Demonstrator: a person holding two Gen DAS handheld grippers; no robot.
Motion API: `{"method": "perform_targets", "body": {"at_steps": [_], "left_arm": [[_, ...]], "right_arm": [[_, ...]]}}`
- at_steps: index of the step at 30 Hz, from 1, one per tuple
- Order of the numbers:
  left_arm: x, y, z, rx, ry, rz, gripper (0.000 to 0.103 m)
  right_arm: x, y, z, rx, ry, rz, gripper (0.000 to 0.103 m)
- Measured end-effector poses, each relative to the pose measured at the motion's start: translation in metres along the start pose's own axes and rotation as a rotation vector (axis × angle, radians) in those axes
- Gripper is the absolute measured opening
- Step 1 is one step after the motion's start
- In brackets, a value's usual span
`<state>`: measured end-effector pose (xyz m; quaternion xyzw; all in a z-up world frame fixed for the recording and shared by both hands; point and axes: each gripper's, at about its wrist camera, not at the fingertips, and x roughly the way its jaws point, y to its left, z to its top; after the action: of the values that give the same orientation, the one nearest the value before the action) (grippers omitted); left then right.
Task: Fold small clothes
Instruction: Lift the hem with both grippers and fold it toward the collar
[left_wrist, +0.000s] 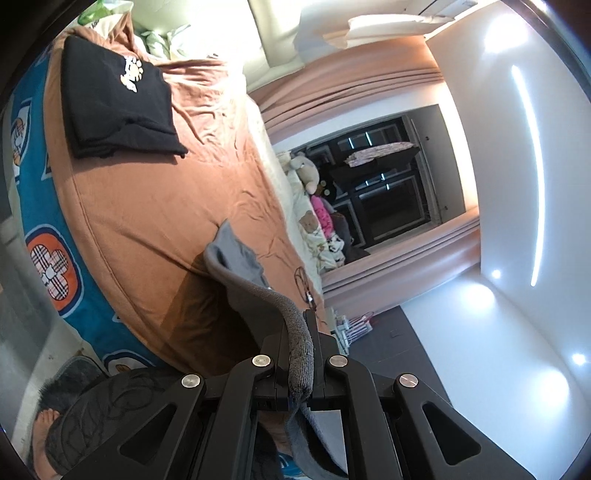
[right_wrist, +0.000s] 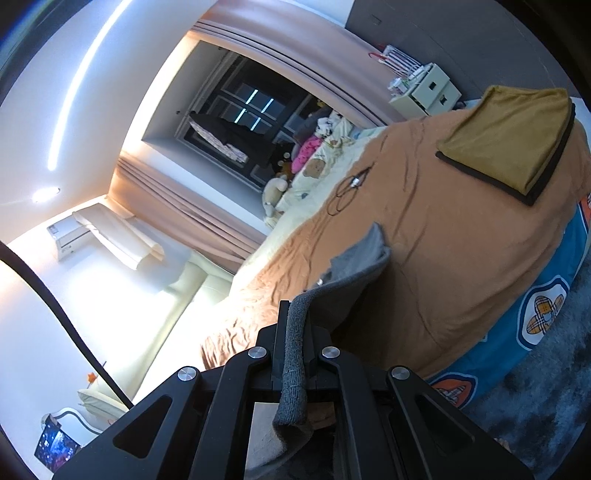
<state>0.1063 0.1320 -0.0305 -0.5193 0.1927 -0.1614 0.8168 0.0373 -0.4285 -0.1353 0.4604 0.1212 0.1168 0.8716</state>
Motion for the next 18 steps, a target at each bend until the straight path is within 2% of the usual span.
{"method": "perform_targets", "body": {"at_steps": [9, 18], "left_arm": [[0.009, 0.001, 0.003, 0.004, 0.0, 0.017, 0.003], [0.055, -0.004, 0.028, -0.008, 0.014, 0.051, 0.003]], "right_arm": [[0.018, -0.028, 0.0, -0.014, -0.003, 0.032, 0.0], [0.086, -0.043, 0.031, 0.008, 0.021, 0.01, 0.0]]}}
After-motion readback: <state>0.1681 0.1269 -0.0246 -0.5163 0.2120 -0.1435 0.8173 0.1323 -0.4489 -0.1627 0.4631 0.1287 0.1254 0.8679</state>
